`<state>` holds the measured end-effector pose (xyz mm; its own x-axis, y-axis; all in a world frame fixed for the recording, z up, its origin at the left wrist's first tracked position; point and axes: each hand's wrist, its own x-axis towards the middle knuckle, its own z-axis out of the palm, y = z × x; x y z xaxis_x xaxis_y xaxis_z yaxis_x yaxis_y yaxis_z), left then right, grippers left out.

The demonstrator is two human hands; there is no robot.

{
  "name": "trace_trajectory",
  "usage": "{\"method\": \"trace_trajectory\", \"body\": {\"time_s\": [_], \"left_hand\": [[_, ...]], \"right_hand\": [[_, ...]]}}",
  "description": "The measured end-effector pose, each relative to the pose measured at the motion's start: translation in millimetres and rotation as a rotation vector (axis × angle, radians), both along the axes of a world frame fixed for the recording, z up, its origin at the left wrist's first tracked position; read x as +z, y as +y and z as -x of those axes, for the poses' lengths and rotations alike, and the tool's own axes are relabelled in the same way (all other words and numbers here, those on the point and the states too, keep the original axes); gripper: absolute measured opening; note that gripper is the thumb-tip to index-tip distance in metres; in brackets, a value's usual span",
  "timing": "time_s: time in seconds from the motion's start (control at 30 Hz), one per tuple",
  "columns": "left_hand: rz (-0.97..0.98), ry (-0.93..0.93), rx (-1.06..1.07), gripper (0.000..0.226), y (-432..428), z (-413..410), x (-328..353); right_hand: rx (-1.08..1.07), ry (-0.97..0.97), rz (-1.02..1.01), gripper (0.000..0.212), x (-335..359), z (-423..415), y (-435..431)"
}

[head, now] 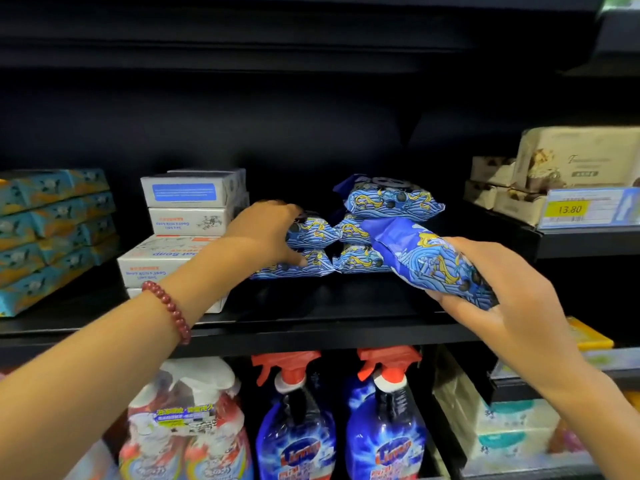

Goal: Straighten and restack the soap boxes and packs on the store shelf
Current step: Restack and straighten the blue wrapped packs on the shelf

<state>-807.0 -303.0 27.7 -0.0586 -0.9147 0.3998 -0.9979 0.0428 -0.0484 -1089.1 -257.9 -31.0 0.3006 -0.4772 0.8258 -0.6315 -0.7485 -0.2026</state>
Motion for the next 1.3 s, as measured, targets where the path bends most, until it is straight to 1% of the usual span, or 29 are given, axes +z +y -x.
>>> {"method": "trace_trajectory", "body": {"time_s": [0.13, 0.23, 0.33, 0.43, 0.53, 0.63, 0.7, 0.87, 0.97, 1.03, 1.13, 1.3], "left_hand": [[0.063, 0.009, 0.009, 0.086, 1.2, 0.3, -5.1], [0.111, 0.037, -0.005, 0.08, 3.7, -1.3, -6.1], [0.13, 0.028, -0.011, 0.073, 8.0, -2.5, -6.4], [0.173, 0.034, -0.015, 0.065, 12.2, -2.2, -7.6], [0.307, 0.1, -0.063, 0.058, 21.3, -1.2, -9.2], [0.473, 0.228, -0.134, 0.056, 33.6, 1.3, -12.9], [0.519, 0.276, -0.169, 0.056, 40.8, 4.8, -14.9], [0.531, 0.382, -0.222, 0.053, 57.7, 10.2, -15.3], [0.517, 0.417, -0.252, 0.053, 66.4, 14.2, -13.9], [0.513, 0.41, -0.258, 0.052, 68.8, 17.6, -11.9], [0.521, 0.372, -0.257, 0.052, 67.1, 22.9, -10.3], [0.517, 0.329, -0.277, 0.05, 65.3, 32.3, -9.4]], "right_hand": [[-0.013, 0.004, -0.007, 0.05, -6.6, 7.9, -2.7], [-0.028, 0.031, -0.002, 0.052, -9.1, 10.4, -5.2], [-0.047, 0.066, 0.041, 0.052, -6.6, 10.5, -7.1], [-0.073, 0.173, 0.089, 0.049, -1.3, 7.6, -11.9], [-0.08, 0.323, 0.107, 0.053, 3.6, 1.5, -19.4], [-0.047, 0.39, 0.061, 0.053, 4.7, -11.1, -22.0], [-0.054, 0.42, 0.028, 0.053, 1.0, -19.5, -23.6], [-0.002, 0.417, -0.102, 0.056, -5.2, -18.1, -22.6], [-0.053, 0.389, -0.075, 0.047, -10.0, -22.1, -19.8], [-0.089, 0.345, -0.02, 0.044, -12.3, -28.8, -21.5], [-0.154, 0.354, 0.003, 0.044, -12.2, -36.1, -27.9], [-0.175, 0.381, -0.076, 0.047, -12.2, -40.5, -38.8]]}}
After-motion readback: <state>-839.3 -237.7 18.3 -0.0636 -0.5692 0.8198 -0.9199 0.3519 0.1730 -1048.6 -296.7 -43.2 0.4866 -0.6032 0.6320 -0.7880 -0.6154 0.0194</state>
